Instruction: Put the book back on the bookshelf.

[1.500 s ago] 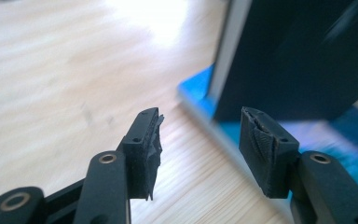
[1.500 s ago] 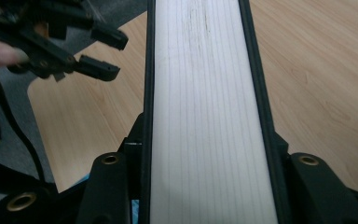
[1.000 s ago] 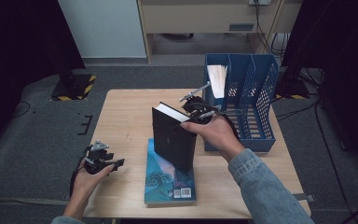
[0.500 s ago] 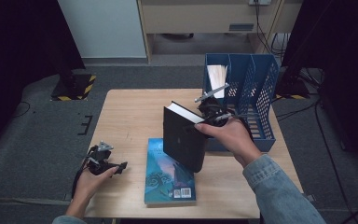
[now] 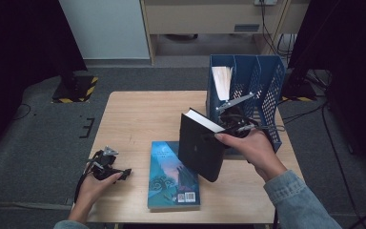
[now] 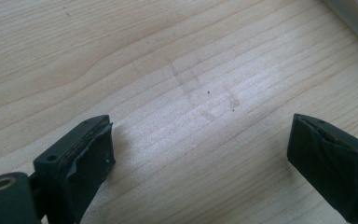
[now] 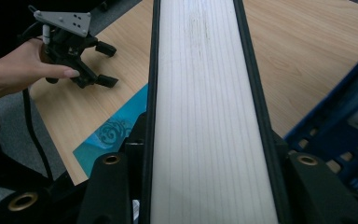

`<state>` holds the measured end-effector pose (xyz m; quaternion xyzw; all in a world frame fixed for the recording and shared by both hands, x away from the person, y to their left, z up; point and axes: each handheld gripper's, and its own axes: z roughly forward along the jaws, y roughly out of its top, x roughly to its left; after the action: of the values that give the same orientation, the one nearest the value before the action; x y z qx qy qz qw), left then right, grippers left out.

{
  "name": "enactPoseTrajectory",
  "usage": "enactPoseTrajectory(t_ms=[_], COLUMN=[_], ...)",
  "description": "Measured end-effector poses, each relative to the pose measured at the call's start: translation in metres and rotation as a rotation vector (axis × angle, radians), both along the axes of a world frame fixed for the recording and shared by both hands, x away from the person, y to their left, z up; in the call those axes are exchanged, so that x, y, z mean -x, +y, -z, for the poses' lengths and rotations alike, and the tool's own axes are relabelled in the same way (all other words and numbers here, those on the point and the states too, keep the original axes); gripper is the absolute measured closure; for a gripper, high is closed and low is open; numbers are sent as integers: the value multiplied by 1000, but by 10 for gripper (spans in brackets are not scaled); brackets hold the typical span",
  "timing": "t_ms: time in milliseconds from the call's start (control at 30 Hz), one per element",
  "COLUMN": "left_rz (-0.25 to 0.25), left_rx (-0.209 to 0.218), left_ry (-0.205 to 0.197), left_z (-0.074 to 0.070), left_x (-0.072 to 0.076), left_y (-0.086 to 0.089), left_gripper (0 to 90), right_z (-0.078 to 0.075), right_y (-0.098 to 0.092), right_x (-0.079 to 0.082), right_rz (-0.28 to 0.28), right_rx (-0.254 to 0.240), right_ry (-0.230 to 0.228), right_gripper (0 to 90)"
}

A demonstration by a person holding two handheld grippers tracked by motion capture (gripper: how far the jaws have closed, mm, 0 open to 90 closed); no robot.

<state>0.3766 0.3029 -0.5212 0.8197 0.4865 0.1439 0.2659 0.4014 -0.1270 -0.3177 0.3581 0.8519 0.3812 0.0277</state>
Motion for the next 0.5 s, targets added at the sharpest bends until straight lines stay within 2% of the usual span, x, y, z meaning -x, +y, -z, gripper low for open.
enactPoseTrajectory(t_ms=[267, 500], left_rz=[8, -2], left_rx=[-19, -1], left_ry=[-16, -42], left_z=[2, 5], left_x=[2, 4], left_y=[-2, -3], left_gripper=[43, 21], right_z=[-1, 4], right_y=[-26, -47], right_x=[13, 20], right_rz=[32, 63], right_rx=[7, -5], right_ry=[-9, -6], right_gripper=[528, 528])
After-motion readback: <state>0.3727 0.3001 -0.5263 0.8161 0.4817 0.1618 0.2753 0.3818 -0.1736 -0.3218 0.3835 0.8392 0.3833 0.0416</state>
